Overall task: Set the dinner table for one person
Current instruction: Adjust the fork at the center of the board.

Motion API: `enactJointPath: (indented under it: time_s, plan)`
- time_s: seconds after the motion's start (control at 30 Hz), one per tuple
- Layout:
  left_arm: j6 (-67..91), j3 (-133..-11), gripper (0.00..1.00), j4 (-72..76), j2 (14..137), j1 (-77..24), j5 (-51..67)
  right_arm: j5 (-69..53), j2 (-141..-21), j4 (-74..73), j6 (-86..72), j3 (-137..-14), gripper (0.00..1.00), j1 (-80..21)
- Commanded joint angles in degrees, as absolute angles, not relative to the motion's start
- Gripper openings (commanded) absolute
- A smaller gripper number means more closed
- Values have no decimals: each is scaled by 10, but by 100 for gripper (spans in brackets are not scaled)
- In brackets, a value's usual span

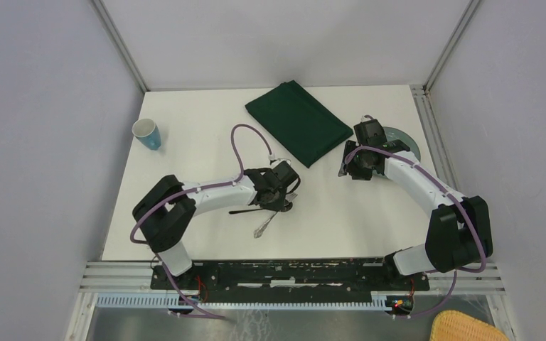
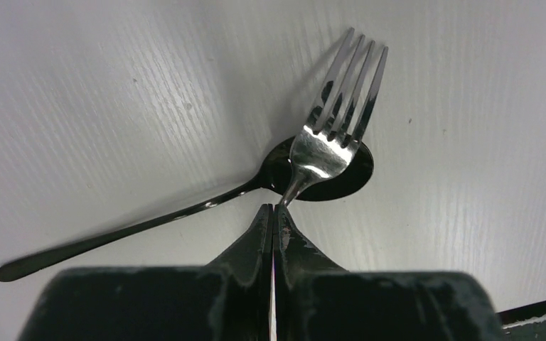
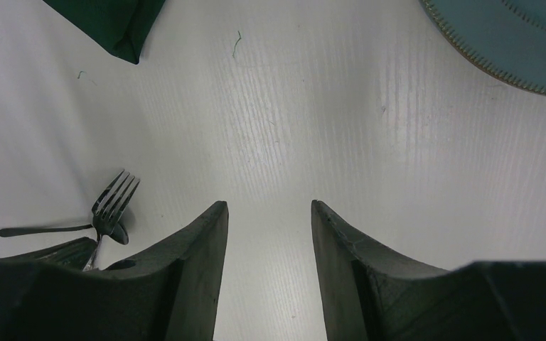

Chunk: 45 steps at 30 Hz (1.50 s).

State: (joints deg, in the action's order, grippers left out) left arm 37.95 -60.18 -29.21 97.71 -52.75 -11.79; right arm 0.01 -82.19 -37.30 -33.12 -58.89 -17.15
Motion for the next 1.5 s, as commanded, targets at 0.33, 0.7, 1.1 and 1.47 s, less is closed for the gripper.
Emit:
enactJointPath:
  time_s: [0.33, 0.7, 1.1, 1.47]
  plan:
    - [432, -586, 2, -313, 928, -580, -132, 2, -814, -356, -333, -592, 53, -172]
    - [378, -638, 2, -329, 908, -541, -203, 6, -803, -359, -332, -576, 53, -173]
    - [321, -623, 2, -241, 955, -465, -150, 9, -800, -363, -330, -578, 53, -173]
    - [320, -634, 2, -223, 997, -465, -117, 12, -810, -361, -328, -583, 53, -173]
